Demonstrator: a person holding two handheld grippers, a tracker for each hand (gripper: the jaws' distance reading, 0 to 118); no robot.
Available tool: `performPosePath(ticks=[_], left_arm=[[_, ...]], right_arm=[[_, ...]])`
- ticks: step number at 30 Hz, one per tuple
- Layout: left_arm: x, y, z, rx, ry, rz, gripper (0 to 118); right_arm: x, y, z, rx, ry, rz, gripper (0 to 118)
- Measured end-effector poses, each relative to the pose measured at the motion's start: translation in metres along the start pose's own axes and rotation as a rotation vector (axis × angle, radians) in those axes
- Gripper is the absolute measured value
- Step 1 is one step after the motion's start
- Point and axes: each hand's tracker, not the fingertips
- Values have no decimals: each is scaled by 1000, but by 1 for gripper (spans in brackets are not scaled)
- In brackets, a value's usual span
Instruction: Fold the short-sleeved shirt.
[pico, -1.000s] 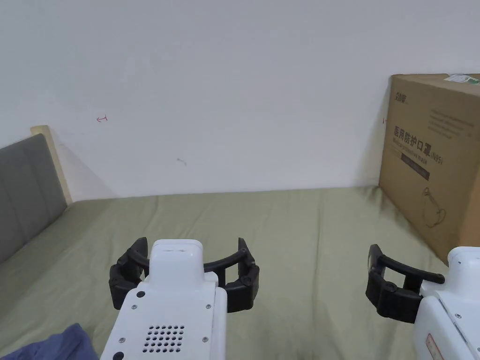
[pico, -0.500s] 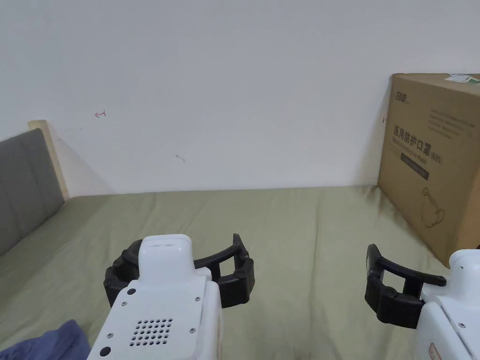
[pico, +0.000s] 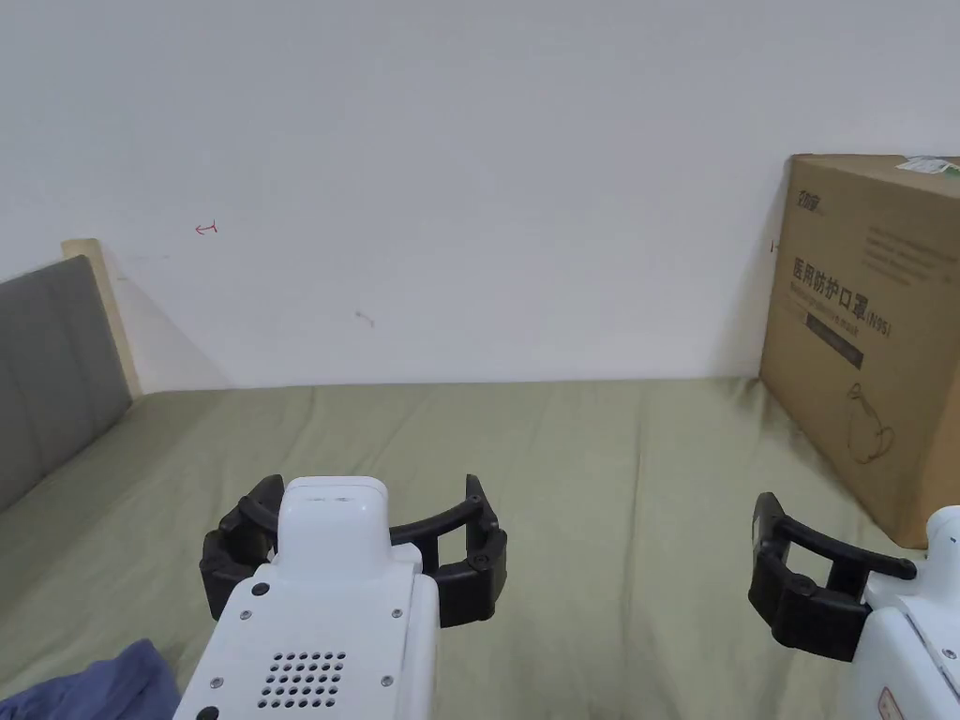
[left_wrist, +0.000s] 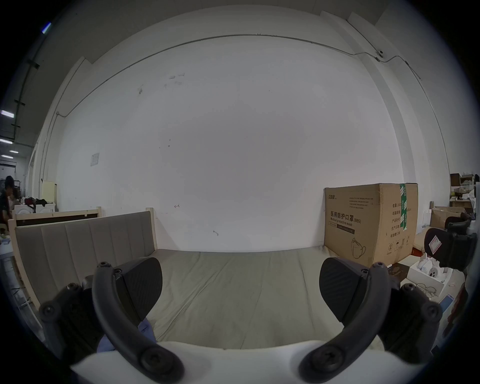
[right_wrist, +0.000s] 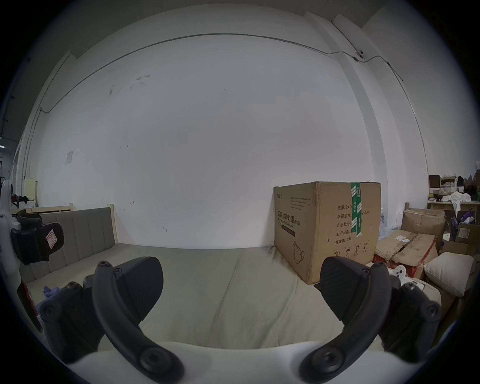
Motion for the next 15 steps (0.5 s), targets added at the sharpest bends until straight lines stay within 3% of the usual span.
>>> performPosePath(ticks=[15], left_arm=[[-4, 2, 1, -8, 2, 36, 118]], right_arm=[[-5, -2, 10, 36, 31, 11, 118]])
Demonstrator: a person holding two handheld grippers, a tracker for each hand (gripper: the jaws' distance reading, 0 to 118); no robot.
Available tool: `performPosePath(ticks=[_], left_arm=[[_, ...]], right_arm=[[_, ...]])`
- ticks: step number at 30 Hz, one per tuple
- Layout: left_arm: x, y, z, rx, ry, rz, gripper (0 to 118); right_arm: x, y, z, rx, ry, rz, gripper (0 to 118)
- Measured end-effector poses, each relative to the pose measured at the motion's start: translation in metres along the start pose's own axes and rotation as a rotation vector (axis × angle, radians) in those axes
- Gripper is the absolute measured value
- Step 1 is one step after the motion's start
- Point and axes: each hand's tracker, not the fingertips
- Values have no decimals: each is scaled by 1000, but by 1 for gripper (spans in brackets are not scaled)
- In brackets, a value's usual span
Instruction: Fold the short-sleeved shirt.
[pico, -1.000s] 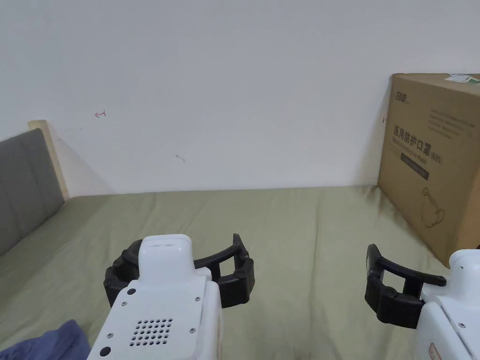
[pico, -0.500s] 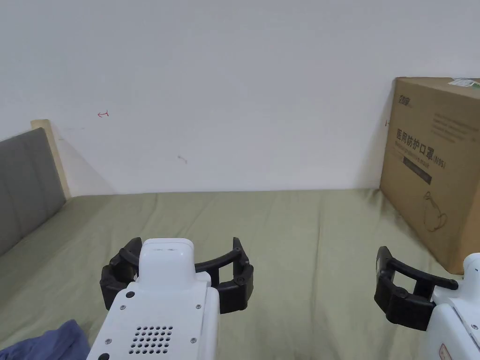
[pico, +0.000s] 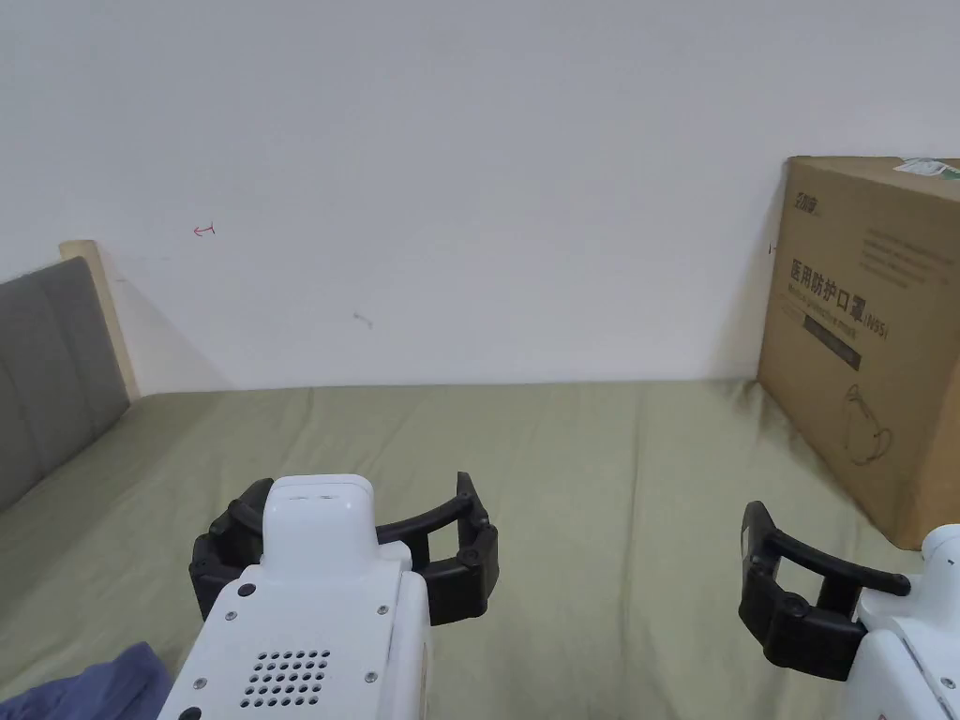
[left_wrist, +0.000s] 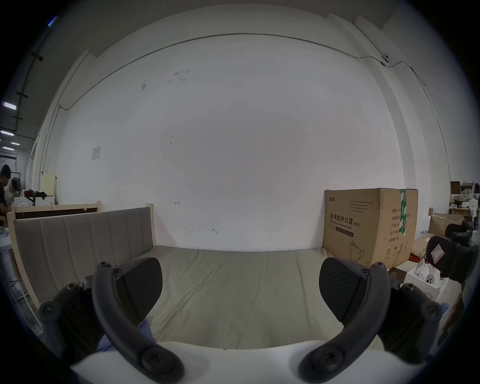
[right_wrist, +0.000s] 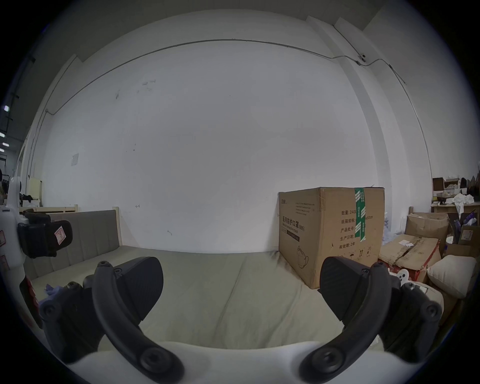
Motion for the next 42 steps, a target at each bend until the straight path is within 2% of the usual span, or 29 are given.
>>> performPosePath(ticks=[11, 24, 25, 26, 27, 28, 29, 30, 31, 32, 33, 34, 39, 42], left_arm=[[-2, -4, 5, 32, 2, 17, 118], [-5, -4, -3, -27, -15, 27, 118], [-4, -4, -3, -27, -22, 21, 116], [-4, -3, -2, -22, -28, 12, 110], [-3, -3, -1, -10, -32, 3, 94], [-2, -2, 1, 3, -33, -13, 50], [-1, -1, 0, 1, -25, -35, 10], [0, -1, -4, -21, -9, -60, 0], [0, -2, -6, -21, 1, -55, 0], [-4, -4, -8, -37, -17, -37, 0], [-6, -5, -9, -52, -58, 0, 0], [-7, -6, -11, -52, -35, 1, 0], [-14, -11, -12, -73, -14, 3, 0], [-40, -11, 1, -96, 28, -34, 0]], right_arm=[[-4, 1, 0, -17, -2, 20, 118], [-5, -2, -3, -17, 7, 22, 118], [-6, -1, -4, -16, 8, 26, 118], [-8, 0, -5, -17, 5, 31, 116], [-7, 1, -5, -14, 13, 30, 108], [-7, 1, -5, -5, 25, 23, 68], [-7, 2, -5, 0, 13, 31, 15], [-7, 2, -10, -33, -43, 56, 0], [-4, 0, -12, -22, -49, 30, 0], [1, -2, -13, -56, 26, -19, 0], [4, -2, -15, -83, 31, -39, 0], [4, -3, -15, -79, -12, -28, 0], [7, -6, -15, -78, -23, -31, 0], [-13, -10, -24, -85, 39, -34, 0]])
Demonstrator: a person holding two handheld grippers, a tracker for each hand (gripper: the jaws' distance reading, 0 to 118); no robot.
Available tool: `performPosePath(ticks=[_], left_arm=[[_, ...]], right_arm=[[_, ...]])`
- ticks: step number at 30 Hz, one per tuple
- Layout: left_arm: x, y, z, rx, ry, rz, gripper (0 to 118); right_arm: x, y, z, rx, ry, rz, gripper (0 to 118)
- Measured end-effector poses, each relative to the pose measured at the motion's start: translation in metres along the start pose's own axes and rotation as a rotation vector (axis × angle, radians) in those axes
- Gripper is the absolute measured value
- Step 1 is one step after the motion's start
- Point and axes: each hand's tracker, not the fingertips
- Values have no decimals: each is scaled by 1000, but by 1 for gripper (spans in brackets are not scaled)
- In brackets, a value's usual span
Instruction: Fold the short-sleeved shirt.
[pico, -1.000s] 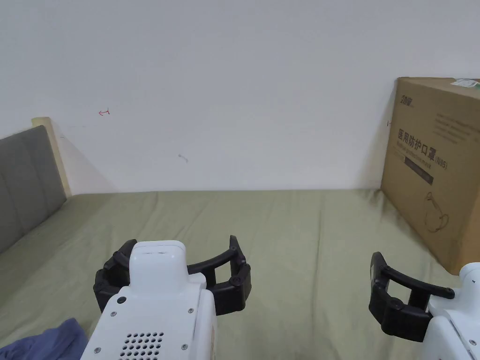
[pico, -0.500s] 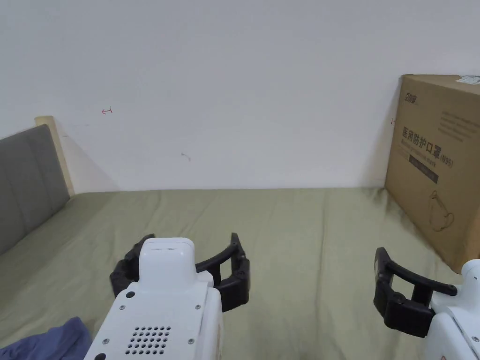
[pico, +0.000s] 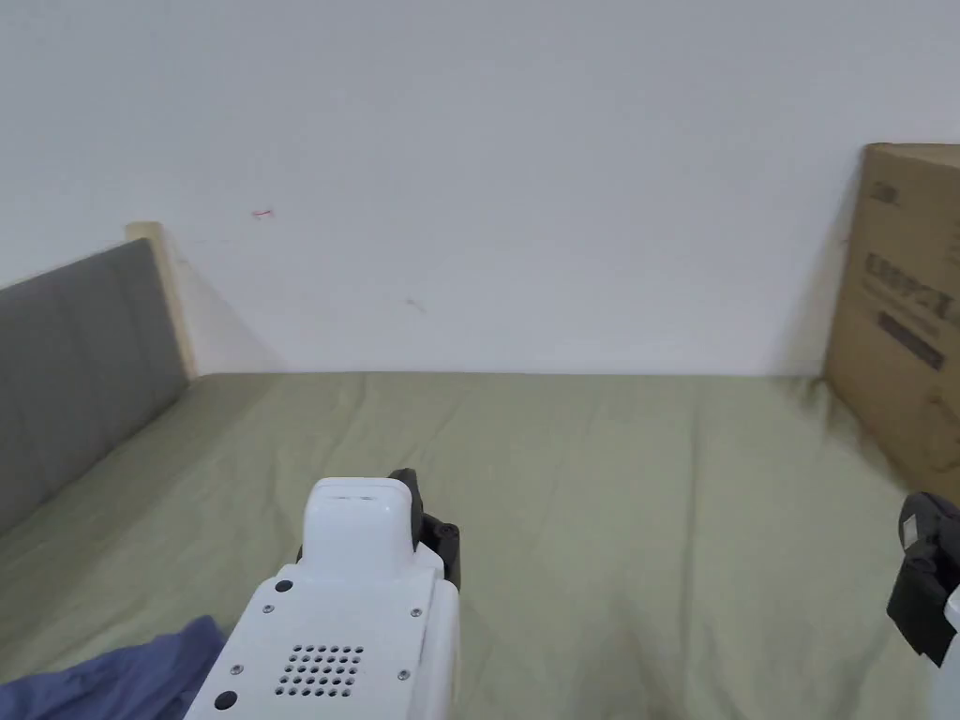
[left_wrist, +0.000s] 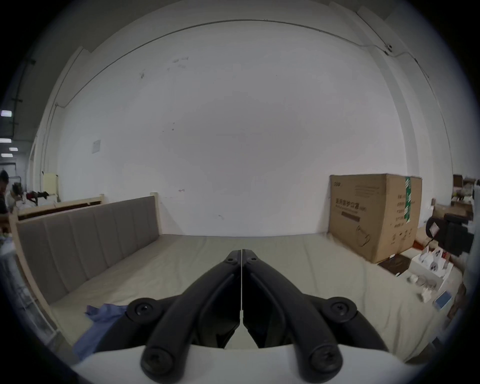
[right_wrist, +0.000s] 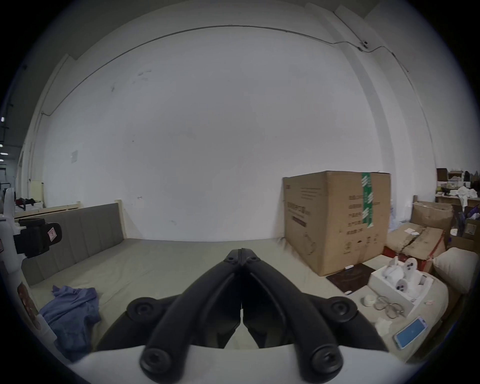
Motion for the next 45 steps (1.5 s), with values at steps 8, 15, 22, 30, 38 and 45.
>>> performPosePath(ticks=[8, 15, 22, 30, 38, 45], left_arm=[[-158, 1, 88, -19, 416, -48, 0], [-185, -4, 102, -134, 466, -68, 0], [-266, -39, -18, -733, 264, 91, 0], [-325, -156, -108, -1069, 134, 374, 100], [-296, -264, -152, -1235, 194, 108, 105], [-307, -254, -131, -1144, 219, 180, 117]], right_arm=[[-144, -9, -24, -49, 351, -52, 0], [-186, -10, -11, -85, 517, 24, 0], [-160, -18, -13, -178, 492, 88, 0], [-130, -47, -39, -323, 394, 117, 0], [-122, -64, -55, -417, 380, 171, 0], [-120, -62, -54, -425, 400, 169, 0]])
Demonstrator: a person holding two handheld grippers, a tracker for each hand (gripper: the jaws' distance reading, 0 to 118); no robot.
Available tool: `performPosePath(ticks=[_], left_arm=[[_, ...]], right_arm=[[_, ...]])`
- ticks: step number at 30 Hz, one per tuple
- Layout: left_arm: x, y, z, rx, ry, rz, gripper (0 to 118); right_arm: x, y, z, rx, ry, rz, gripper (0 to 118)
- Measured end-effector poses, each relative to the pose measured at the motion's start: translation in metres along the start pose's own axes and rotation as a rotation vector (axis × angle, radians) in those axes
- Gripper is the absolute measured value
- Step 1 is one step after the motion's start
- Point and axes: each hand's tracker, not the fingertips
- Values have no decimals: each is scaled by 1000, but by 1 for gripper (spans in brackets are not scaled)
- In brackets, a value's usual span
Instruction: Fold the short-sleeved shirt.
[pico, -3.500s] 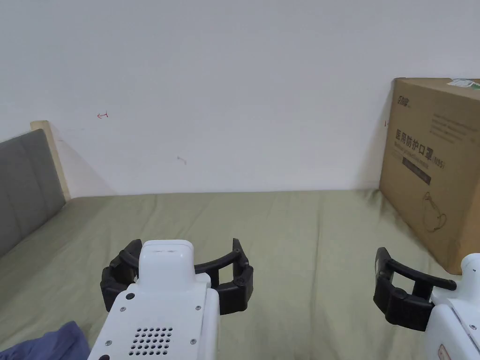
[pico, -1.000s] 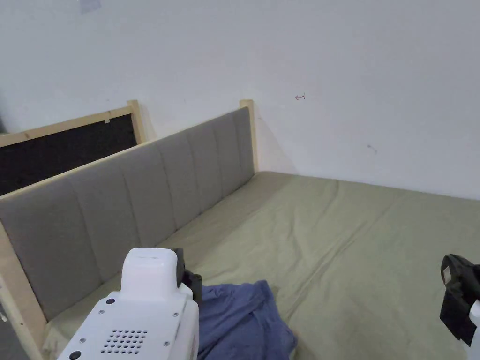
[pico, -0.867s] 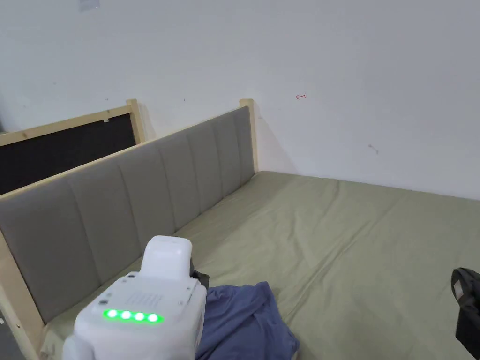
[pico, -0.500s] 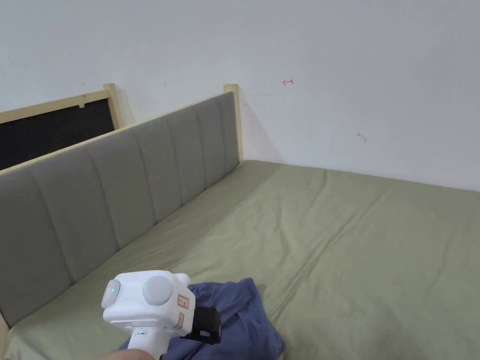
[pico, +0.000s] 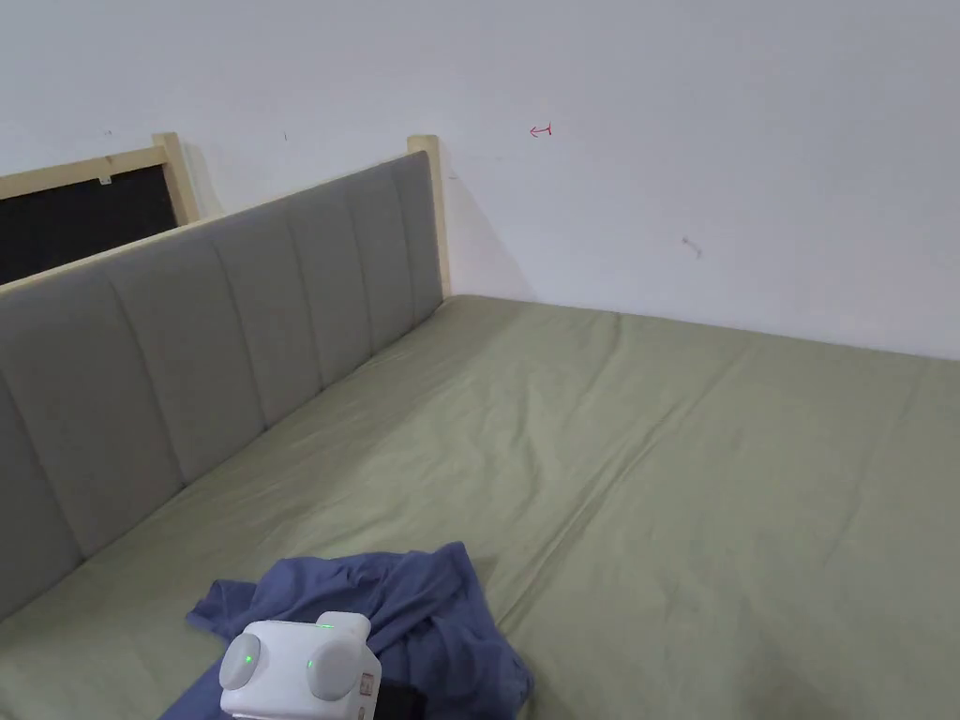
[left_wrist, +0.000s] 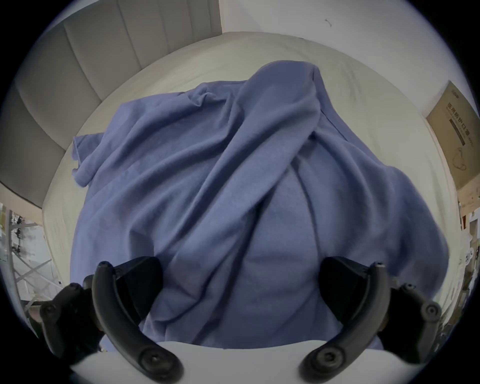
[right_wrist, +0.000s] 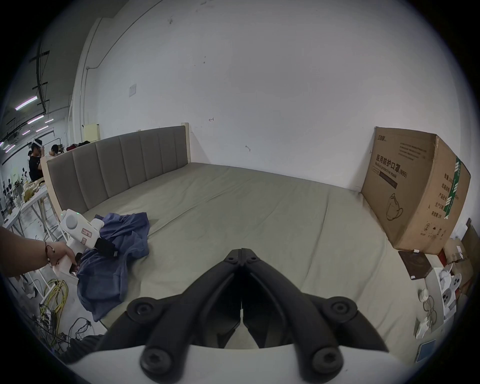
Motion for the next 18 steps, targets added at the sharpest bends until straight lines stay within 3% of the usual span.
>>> performPosePath(ticks=[3, 4, 5, 6, 7, 8, 11, 18], left_arm=[[-2, -5, 9, 18, -30, 28, 107], [-2, -7, 15, 26, -38, 17, 95], [-3, -8, 21, 42, -51, 5, 77], [-3, -11, 31, 84, -44, -8, 48], [-2, -11, 39, 119, -27, -9, 8], [-5, -15, 46, 131, 0, 2, 8], [-21, -24, 81, 230, -103, 64, 8], [-6, -35, 243, 665, -172, -60, 8]], right_arm=[[1, 3, 4, 3, 5, -6, 0], [2, 3, 6, 4, 6, -9, 0], [3, 4, 8, 6, 6, -13, 0], [3, 4, 11, 10, 6, -18, 0], [4, 5, 14, 15, 7, -24, 0], [5, 6, 17, 20, 8, -27, 0], [7, 8, 27, 31, 10, -29, 0], [22, 18, 62, 153, 0, -97, 0]])
